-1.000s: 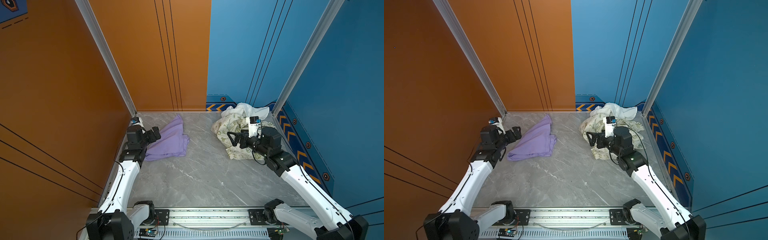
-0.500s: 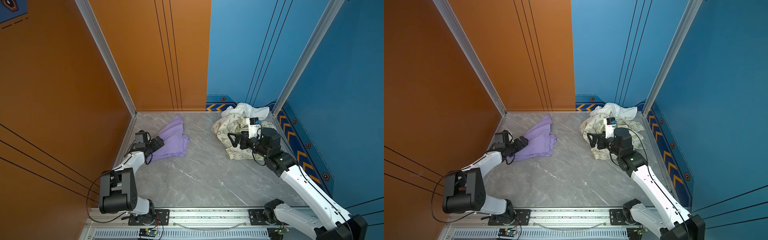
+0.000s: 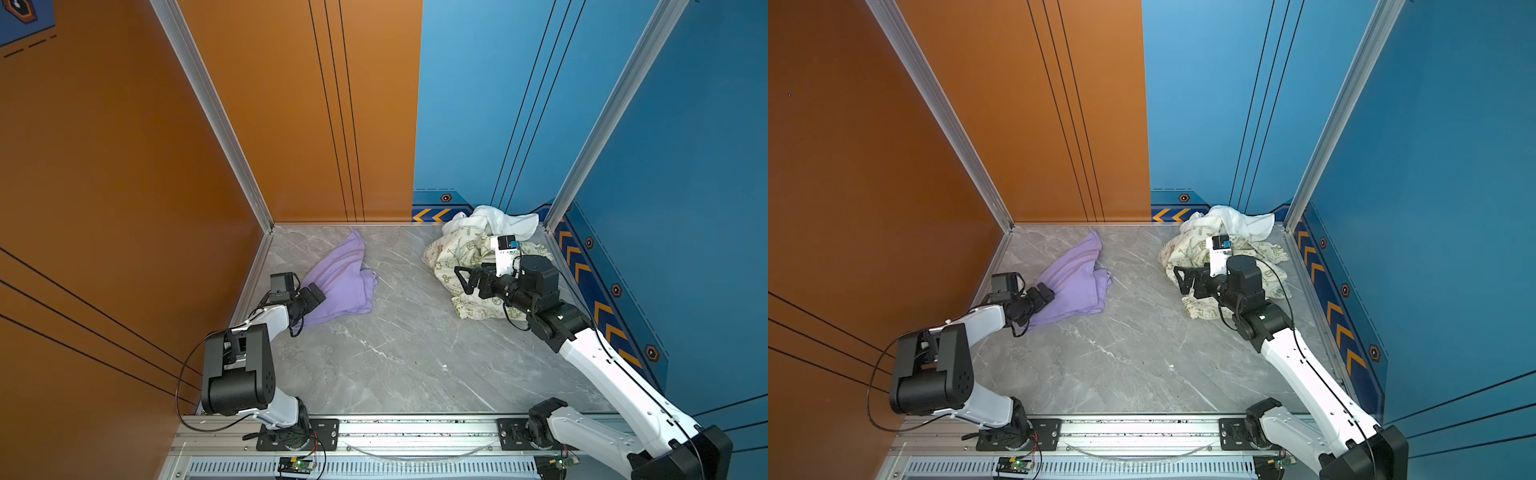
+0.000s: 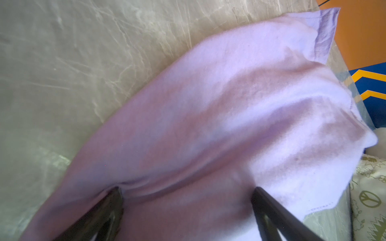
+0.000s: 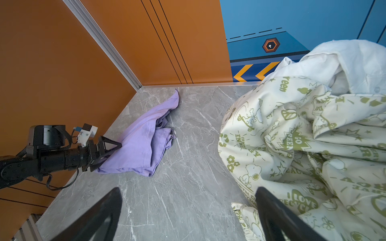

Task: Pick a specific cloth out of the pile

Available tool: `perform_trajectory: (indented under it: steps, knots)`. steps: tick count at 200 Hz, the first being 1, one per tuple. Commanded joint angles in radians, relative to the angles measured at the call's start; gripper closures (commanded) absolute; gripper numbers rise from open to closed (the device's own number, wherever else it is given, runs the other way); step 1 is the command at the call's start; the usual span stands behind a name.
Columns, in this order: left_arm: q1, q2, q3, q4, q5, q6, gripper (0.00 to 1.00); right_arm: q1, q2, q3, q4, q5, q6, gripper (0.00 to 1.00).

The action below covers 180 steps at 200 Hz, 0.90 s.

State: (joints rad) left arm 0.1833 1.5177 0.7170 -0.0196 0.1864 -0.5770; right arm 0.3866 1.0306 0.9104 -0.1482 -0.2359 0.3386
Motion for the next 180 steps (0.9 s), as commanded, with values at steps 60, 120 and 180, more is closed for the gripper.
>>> perform_trajectory:
  steps: [60, 120, 180]
  knots:
    - [-0.048, -0.448, 0.007, -0.083, -0.191, 0.248, 0.02, -0.012, -0.086, -0.052, 0.035, 0.066, -0.030, 0.00]
    - [-0.104, -0.713, -0.271, 0.236, -0.283, 0.424, 0.02, -0.077, -0.182, -0.204, 0.046, 0.183, -0.054, 0.00]
    - [-0.152, -0.565, -0.393, 0.463, -0.408, 0.384, 0.02, -0.210, -0.289, -0.420, 0.152, 0.347, -0.086, 0.00]
